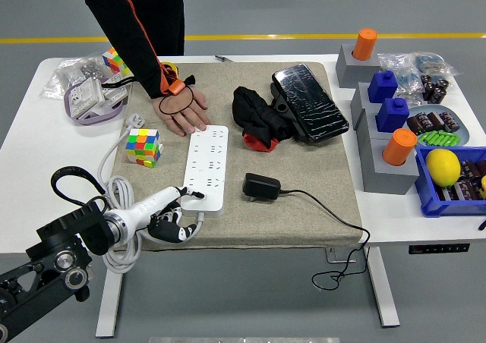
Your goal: Pull the plug out and thorw away
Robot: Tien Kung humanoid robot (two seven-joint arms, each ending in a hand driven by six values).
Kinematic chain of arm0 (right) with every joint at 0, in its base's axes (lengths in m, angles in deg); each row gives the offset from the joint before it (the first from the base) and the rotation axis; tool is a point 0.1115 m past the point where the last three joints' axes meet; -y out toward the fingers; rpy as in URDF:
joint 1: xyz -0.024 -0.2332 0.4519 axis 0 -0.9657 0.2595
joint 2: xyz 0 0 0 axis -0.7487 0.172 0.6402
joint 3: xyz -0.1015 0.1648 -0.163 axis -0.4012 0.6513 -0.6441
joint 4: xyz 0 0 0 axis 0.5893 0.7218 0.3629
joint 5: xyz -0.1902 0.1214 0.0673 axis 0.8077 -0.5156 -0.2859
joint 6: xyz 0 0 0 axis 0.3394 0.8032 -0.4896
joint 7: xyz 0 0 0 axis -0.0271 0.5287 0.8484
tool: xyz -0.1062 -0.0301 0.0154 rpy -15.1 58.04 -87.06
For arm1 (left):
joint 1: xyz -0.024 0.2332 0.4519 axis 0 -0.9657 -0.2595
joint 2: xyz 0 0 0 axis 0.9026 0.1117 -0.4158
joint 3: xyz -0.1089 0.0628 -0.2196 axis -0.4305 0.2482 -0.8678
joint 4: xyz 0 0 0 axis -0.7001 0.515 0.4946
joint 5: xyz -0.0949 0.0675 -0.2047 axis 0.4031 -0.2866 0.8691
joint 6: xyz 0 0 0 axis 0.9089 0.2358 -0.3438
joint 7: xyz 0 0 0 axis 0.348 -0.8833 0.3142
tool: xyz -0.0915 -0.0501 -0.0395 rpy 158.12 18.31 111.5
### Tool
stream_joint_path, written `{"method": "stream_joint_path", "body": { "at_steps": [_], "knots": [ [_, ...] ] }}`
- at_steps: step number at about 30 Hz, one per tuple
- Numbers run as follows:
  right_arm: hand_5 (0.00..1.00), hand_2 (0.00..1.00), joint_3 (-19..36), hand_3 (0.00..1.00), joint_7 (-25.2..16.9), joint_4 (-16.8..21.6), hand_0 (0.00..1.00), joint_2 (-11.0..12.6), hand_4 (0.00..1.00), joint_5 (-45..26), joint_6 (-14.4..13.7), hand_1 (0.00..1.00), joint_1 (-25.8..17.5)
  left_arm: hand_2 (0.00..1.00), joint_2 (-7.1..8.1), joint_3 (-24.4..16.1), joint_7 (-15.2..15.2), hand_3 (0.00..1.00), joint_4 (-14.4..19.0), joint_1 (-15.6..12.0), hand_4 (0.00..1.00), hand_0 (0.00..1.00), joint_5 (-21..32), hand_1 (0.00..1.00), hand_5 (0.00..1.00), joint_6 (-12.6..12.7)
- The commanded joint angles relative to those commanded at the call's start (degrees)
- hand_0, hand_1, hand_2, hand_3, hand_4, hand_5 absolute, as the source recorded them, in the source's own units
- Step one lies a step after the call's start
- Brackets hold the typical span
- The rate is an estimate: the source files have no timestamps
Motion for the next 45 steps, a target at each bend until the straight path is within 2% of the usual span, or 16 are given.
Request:
{"method": "stream_joint_path", "body": {
  "at_steps": [4,5,10,11,16,17,22,23,28,29,31,34,35,40,41,45],
  "knots": [
    [0.42,0.692,0.0,0.626,0.0,0.0,0.621,0.0,0.969,0.0,0.0,0.669,0.1,0.135,-0.07,-1.1,4.7,0.883,0.5,0.2,0.573,0.063,-1.9,0.046,0.002,2.9],
    [0.42,0.691,0.0,0.626,0.0,0.0,0.621,0.0,0.969,0.0,0.0,0.669,0.1,0.173,-0.24,-1.3,6.2,0.88,0.1,0.4,0.652,0.105,-2.5,0.085,0.002,3.9],
    [0.42,0.691,0.0,0.626,0.0,0.0,0.621,-0.1,0.969,-0.1,0.0,0.669,0.3,0.173,-1.33,-2.2,12.7,0.88,-2.5,0.6,0.652,0.105,-2.7,0.085,0.002,8.4],
    [0.42,0.692,0.0,0.625,0.0,0.0,0.621,-0.1,0.969,-0.1,0.0,0.671,0.3,0.442,-1.5,-2.6,13.3,0.895,-2.9,0.6,0.807,0.253,-2.5,0.344,0.285,8.7],
    [0.42,0.692,0.2,0.625,0.0,0.0,0.621,-0.1,0.969,0.0,0.0,0.671,0.3,0.442,-2.5,-7.5,17.7,0.895,-7.1,-0.3,0.807,0.253,-5.9,0.344,0.285,12.0],
    [0.42,0.692,0.2,0.625,0.0,0.0,0.621,-0.1,0.969,0.1,0.0,0.67,0.3,0.711,-2.54,-8.9,18.1,0.884,-7.8,-0.7,0.91,0.528,-6.5,0.69,0.434,12.4],
    [0.42,0.692,0.6,0.625,0.1,0.0,0.621,-0.1,0.969,0.4,0.1,0.67,0.2,0.711,-2.21,-14.8,19.6,0.884,-9.6,-2.7,0.91,0.528,-8.1,0.69,0.434,13.6],
    [0.42,0.693,0.7,0.625,0.1,-0.1,0.621,-0.2,0.969,0.5,0.1,0.669,0.1,0.822,-2.2,-15.8,19.7,0.883,-9.8,-3.1,0.962,0.754,-8.4,0.844,0.511,13.6],
    [0.42,0.693,0.8,0.625,0.1,0.0,0.621,-0.4,0.969,0.5,0.2,0.669,0.2,0.822,-2.95,-21.0,19.4,0.883,-11.9,-4.5,0.962,0.754,-11.9,0.844,0.511,12.4],
    [0.42,0.691,0.7,0.625,0.1,0.0,0.621,-0.4,0.969,0.5,0.2,0.669,0.2,0.984,-3.08,-21.6,19.2,0.942,-12.2,-4.6,0.998,0.926,-12.1,0.998,0.591,12.2],
    [0.42,0.691,0.7,0.625,0.0,0.1,0.621,-0.4,0.969,0.4,0.2,0.669,0.2,0.984,-3.29,-22.9,19.1,0.942,-12.7,-5.1,0.998,0.926,-12.0,0.998,0.591,11.9],
    [0.42,0.691,0.7,0.625,0.0,0.1,0.621,-0.4,0.969,0.4,0.1,0.669,0.3,0.984,-3.39,-23.8,20.6,0.942,-12.8,-5.6,0.998,0.926,-8.9,0.998,0.591,12.8],
    [0.421,0.692,0.7,0.624,0.0,0.1,0.62,-0.4,0.968,0.4,0.1,0.669,0.3,0.954,-3.43,-23.9,20.9,0.998,-12.7,-5.7,0.998,0.845,-7.8,0.969,0.677,13.0],
    [0.421,0.692,0.6,0.624,0.0,0.0,0.62,-0.6,0.968,0.4,0.2,0.669,0.5,0.954,-3.86,-24.7,21.0,0.998,-12.5,-6.0,0.998,0.845,-7.7,0.969,0.677,13.1],
    [0.42,0.693,0.5,0.625,0.0,0.1,0.621,-0.6,0.968,0.3,0.2,0.669,0.5,0.835,-3.9,-24.9,20.9,0.98,-12.5,-6.0,0.998,0.719,-7.8,0.867,0.599,13.0],
    [0.42,0.693,0.5,0.625,0.1,0.1,0.621,-0.5,0.968,0.3,0.1,0.669,0.5,0.835,-3.85,-25.5,20.7,0.98,-12.4,-6.0,0.998,0.719,-8.0,0.867,0.599,12.8]
  ]
}}
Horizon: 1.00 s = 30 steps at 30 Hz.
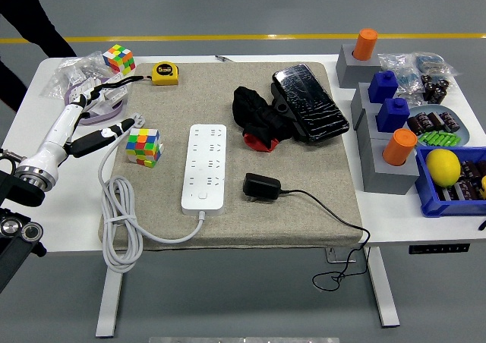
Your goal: Pull the plug out and thorw away
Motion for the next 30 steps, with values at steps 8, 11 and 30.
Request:
{"method": "stream_joint_path", "body": {
  "at_steps": [8,11,30],
  "knots": [
    [0.42,0.691,0.1,0.625,0.0,0.0,0.621,-0.1,0.968,0.1,0.0,0.669,0.0,0.816,0.13,-1.1,0.4,0.971,0.1,-0.1,0.998,0.674,0.2,0.819,0.553,-0.4],
    [0.42,0.691,0.2,0.625,0.0,-0.1,0.621,-0.2,0.968,0.1,0.1,0.669,0.0,0.816,0.05,-1.1,0.2,0.971,0.1,-0.2,0.998,0.674,0.2,0.819,0.553,-0.9],
    [0.421,0.691,1.0,0.624,0.0,0.0,0.621,-0.4,0.967,0.5,0.1,0.669,-0.5,0.809,-0.3,-2.8,-0.3,0.967,0.3,-0.9,0.973,0.658,-0.1,0.797,0.523,-1.8]
  ]
}}
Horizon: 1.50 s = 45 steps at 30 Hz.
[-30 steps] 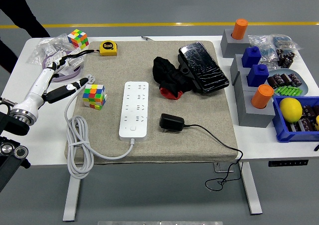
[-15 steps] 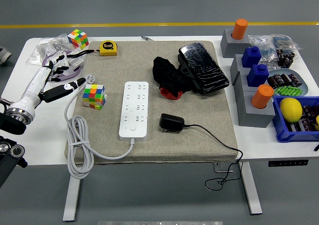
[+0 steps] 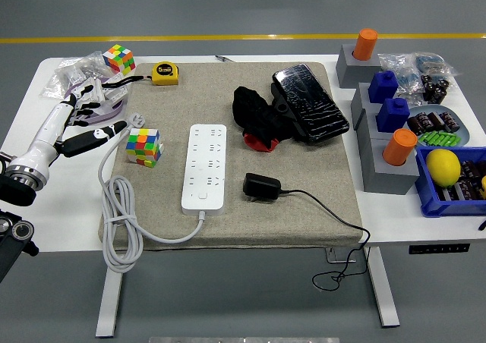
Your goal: Pull the plug out and thorw away
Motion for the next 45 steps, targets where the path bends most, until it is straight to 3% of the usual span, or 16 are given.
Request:
{"method": "stream_joint_path", "body": {
  "at_steps": [45],
  "knots": [
    [0.421,0.692,-0.9,0.624,0.0,0.1,0.62,0.3,0.966,-0.7,-0.1,0.669,0.3,0.798,0.31,-0.2,-1.2,0.959,0.2,0.0,0.961,0.652,0.0,0.783,0.51,-1.2]
  ]
}}
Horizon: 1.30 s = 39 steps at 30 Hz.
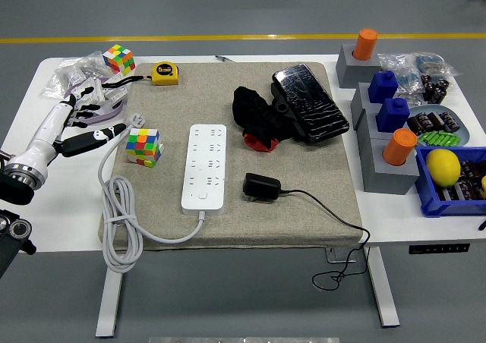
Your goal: Pull the plug out and thorw away
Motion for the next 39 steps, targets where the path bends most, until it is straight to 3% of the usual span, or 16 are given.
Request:
{"method": "stream_joint_path", "body": {
  "at_steps": [39],
  "knots": [
    [0.422,0.692,0.9,0.623,-0.1,-0.1,0.621,-0.2,0.965,0.3,0.0,0.669,-0.1,0.787,-0.41,-0.5,0.0,0.938,0.2,-0.4,0.957,0.645,1.0,0.774,0.508,-0.4]
  ]
}}
